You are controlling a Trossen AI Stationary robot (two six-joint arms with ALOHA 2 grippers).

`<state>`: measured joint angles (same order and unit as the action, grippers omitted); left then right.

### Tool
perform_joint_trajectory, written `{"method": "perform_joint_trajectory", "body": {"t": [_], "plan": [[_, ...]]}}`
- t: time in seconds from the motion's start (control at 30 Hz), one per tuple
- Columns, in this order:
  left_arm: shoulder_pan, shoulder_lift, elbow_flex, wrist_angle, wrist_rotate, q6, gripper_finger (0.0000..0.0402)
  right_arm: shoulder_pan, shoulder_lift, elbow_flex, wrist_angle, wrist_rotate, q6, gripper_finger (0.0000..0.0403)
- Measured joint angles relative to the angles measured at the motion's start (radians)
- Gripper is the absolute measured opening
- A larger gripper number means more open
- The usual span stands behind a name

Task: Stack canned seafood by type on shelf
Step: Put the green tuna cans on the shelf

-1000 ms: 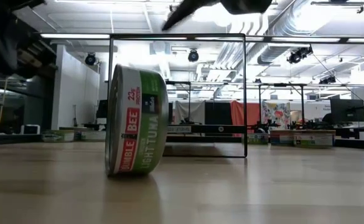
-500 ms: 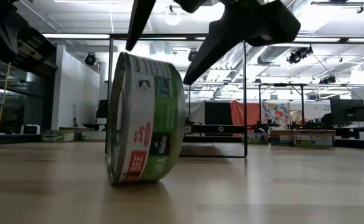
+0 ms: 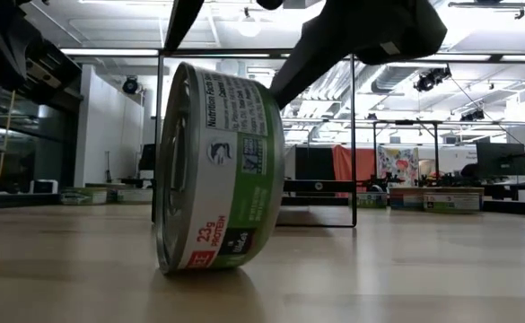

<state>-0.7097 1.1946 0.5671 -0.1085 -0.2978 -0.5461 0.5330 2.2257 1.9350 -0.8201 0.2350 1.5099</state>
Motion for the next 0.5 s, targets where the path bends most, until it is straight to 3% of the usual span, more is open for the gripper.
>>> {"method": "perform_joint_trajectory", "body": {"t": [0.37,0.5], "plan": [[0.0,0.0,0.0,0.0,-0.005,-0.048,0.0,0.0,0.015,0.0,0.002,0.0,-0.078,0.0245],[0.001,0.001,0.0,0.001,-0.07,-0.072,0.0,-0.006,0.016,0.0,-0.004,0.022,-0.096,0.0245]]}}
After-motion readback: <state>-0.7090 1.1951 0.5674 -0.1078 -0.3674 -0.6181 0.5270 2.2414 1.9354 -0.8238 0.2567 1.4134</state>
